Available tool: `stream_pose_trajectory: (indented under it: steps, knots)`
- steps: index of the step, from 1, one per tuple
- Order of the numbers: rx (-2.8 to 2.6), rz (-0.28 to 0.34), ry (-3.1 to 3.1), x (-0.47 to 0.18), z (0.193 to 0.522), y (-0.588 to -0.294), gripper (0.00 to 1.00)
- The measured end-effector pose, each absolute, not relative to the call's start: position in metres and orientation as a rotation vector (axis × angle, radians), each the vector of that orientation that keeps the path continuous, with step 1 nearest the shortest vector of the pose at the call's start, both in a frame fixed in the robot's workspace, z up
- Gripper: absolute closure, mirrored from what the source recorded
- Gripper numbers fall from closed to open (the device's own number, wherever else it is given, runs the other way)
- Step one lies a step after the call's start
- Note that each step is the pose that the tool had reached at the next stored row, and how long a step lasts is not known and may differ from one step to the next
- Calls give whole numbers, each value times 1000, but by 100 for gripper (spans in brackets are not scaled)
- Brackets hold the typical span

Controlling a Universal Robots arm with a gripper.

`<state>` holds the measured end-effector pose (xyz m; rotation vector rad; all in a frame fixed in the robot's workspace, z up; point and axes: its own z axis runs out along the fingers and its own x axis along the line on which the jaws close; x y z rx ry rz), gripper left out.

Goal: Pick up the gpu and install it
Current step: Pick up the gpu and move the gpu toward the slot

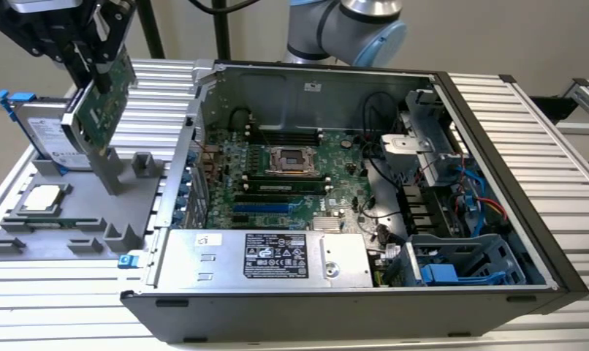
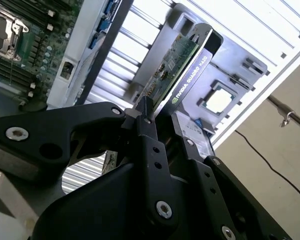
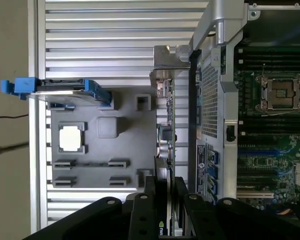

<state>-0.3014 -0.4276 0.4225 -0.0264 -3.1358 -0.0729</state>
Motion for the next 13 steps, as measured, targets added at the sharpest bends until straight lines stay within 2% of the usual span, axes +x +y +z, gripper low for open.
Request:
stream_pose_trajectory:
  steps: [13]
  knots:
    - [-26,-71,-3135,-290,423,-428,100]
